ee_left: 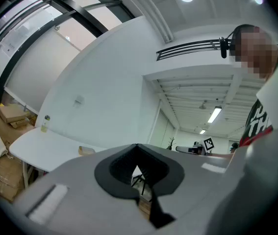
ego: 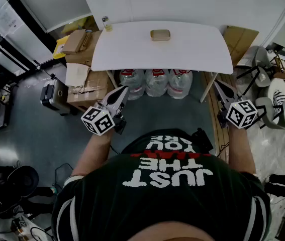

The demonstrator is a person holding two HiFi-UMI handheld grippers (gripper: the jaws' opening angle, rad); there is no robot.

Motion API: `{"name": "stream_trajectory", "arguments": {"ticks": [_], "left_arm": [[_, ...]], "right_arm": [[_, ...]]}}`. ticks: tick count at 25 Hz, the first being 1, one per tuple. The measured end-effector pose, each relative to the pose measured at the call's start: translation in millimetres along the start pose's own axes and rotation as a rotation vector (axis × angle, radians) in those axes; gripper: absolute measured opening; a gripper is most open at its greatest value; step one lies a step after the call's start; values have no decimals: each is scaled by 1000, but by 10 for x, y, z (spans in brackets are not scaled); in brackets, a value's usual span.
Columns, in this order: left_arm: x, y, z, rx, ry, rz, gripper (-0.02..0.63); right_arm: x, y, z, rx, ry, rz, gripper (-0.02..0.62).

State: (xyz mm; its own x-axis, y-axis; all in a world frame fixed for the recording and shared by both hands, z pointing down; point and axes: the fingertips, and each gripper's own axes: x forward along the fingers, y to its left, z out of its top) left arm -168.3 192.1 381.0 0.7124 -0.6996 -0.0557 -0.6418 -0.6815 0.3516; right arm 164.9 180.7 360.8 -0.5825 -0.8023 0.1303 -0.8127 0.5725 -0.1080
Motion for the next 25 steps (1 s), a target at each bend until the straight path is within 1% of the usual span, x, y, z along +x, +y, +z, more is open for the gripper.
{"name": "stream_trajectory", "arguments": {"ticks": [11,14,17,25], "left_arm": [[44,18,6,0,11,-4,6],[66,34,-6,-2,15,-1,6],[128,37,-10,-7,13,8,6],[359,-79,-52,-14,-12,32,6]], "right_arm": [[16,-30,16,-4,6,-2,5],[39,-41,-3,18,16,12,5],[51,-115,2,57,8,25,6],[-39,-402,36,54,8,43,6]]}}
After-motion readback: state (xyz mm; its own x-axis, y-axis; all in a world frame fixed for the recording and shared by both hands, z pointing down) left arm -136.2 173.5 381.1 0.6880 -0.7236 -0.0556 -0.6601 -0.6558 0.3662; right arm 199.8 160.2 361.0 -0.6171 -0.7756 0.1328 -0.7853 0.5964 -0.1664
